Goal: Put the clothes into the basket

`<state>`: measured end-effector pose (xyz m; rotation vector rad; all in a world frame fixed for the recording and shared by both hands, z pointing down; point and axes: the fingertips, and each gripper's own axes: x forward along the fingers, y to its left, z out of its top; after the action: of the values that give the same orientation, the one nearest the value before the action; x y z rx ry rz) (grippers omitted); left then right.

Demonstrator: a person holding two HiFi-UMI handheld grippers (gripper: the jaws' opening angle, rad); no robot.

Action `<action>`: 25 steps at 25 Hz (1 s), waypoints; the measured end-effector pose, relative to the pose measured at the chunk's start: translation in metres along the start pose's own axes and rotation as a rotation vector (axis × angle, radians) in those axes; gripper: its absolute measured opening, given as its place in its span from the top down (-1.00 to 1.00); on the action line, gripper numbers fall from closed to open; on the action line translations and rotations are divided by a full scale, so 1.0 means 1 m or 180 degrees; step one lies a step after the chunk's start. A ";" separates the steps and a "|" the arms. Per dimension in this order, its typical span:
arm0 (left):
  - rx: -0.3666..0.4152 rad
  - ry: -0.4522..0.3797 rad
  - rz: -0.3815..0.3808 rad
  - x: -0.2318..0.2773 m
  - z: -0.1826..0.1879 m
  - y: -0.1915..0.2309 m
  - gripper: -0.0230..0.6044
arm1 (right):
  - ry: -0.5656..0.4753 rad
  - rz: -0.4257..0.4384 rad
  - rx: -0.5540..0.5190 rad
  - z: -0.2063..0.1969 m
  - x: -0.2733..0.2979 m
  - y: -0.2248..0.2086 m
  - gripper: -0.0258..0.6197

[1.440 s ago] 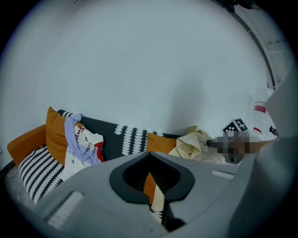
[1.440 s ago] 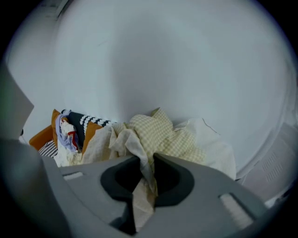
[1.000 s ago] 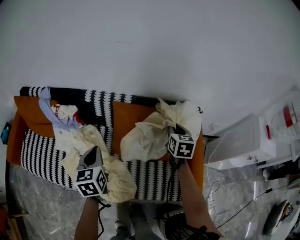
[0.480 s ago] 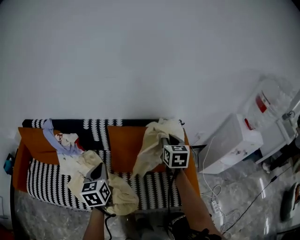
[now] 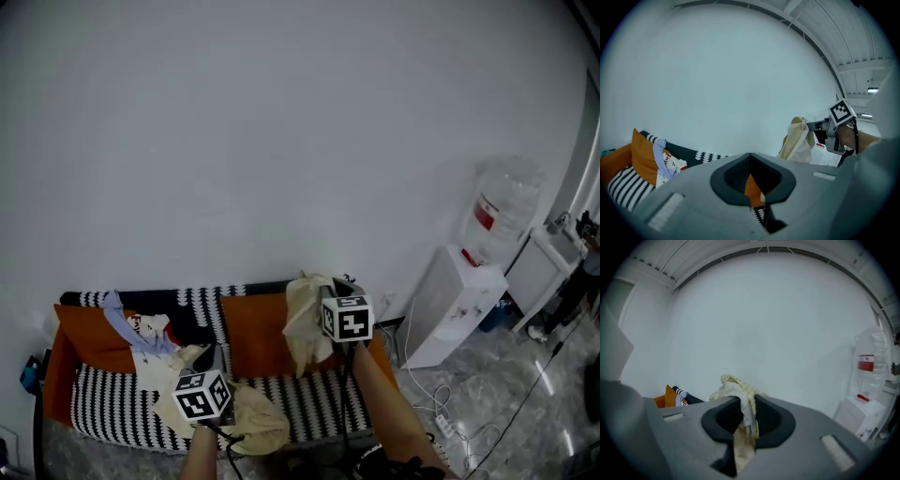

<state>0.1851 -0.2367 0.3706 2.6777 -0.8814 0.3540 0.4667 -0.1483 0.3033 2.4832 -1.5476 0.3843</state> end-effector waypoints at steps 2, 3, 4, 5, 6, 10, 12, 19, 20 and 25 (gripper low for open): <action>0.0060 -0.0055 -0.0029 -0.007 0.009 -0.004 0.91 | -0.0062 -0.0001 -0.0016 0.011 -0.013 0.003 0.73; 0.0088 -0.0084 -0.0043 -0.009 0.014 -0.005 0.91 | -0.0100 -0.0002 -0.0012 0.018 -0.018 0.004 0.73; 0.0107 -0.0115 -0.0053 -0.012 0.019 -0.006 0.91 | -0.0137 -0.0004 -0.0005 0.024 -0.024 0.005 0.73; 0.0117 -0.0144 -0.0059 -0.014 0.023 -0.006 0.91 | -0.0172 -0.0004 0.0003 0.030 -0.028 0.007 0.73; 0.0120 -0.0171 -0.0064 -0.017 0.027 -0.007 0.91 | -0.0200 -0.0004 0.0007 0.035 -0.034 0.010 0.73; 0.0149 -0.0258 -0.0093 -0.033 0.036 -0.013 0.91 | -0.0229 -0.0053 -0.0039 0.048 -0.055 0.014 0.73; 0.0166 -0.0305 -0.0122 -0.042 0.042 -0.016 0.91 | -0.0249 -0.0084 -0.0055 0.056 -0.065 0.014 0.73; 0.0088 -0.0414 -0.0182 -0.077 0.053 -0.014 0.91 | -0.0363 -0.0091 -0.0072 0.075 -0.114 0.025 0.73; 0.0106 -0.0421 -0.0182 -0.082 0.053 -0.015 0.91 | -0.0382 -0.0083 -0.0071 0.076 -0.123 0.026 0.73; 0.0203 -0.0460 -0.0292 -0.109 0.055 -0.037 0.91 | -0.0443 -0.0145 -0.0070 0.077 -0.168 0.020 0.73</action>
<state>0.1296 -0.1693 0.2774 2.8204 -0.7958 0.1721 0.3867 -0.0367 0.1774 2.5723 -1.5325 0.1899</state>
